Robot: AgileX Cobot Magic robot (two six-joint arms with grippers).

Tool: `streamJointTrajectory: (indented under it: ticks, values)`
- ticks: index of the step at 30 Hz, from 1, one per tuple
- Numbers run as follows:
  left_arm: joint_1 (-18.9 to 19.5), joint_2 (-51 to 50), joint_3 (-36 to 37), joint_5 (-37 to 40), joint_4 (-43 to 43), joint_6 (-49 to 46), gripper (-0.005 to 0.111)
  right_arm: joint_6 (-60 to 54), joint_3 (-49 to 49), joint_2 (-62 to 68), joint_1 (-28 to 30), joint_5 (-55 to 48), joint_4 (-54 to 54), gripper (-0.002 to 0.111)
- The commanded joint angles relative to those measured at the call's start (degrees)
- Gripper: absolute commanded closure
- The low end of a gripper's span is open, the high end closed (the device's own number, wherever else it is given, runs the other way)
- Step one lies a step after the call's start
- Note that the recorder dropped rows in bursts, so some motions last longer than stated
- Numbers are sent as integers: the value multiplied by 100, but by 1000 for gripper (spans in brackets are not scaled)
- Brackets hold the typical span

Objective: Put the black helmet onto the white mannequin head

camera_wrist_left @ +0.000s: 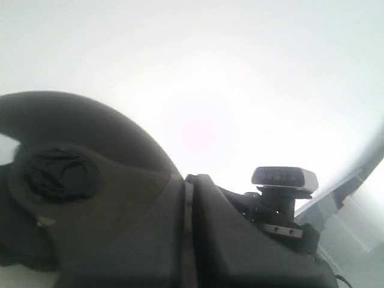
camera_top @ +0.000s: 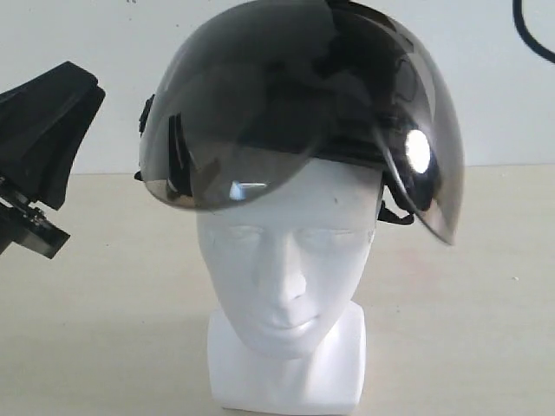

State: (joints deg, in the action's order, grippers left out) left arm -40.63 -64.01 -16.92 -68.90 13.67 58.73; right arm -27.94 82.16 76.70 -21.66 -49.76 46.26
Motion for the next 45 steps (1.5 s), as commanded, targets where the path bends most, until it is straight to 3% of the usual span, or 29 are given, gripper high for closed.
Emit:
streamJointTrajectory:
  ticks: [1,8,13,18,20,23,26,28,32,38,39,42,45]
  values:
    - [6,34,45,-107,-263,-76,103,37,-265,2,-13,-496,-209,108]
    - [6,92,34,-107,-261,-187,103,24,-639,2,-13,-531,-209,108]
    - [6,506,34,-107,-858,-1988,103,-126,-639,-8,-13,-580,-209,108]
    - [6,1295,-32,2052,-261,-3599,101,-576,-576,-69,-13,-469,-146,108]
    - [6,1634,-125,2836,125,-4473,94,-756,-491,-178,-13,-148,-132,108]
    - [6,2120,-433,3753,914,-5724,75,-817,-364,-365,-13,435,-190,108]
    - [6,2432,-729,3941,1619,-6852,58,-825,-182,-411,-13,492,-193,108]
    - [6,2553,-899,3941,2153,-7546,54,-871,-101,-411,-13,553,-193,108]
    - [6,2615,-1252,3941,3288,-9264,56,-911,60,-411,-13,898,-256,108]
    - [6,2615,-1623,3673,5182,-11552,62,-680,430,-470,-13,1086,-1173,108]
    - [6,2615,-1688,3553,5562,-11990,67,-554,461,-528,-2,1100,-1433,108]
    - [6,2615,-1978,3215,6606,-13667,100,716,470,-1092,-2,885,-3226,108]
    - [6,2615,-2189,3441,6634,-13964,102,1850,394,-1728,-2,336,-4578,108]
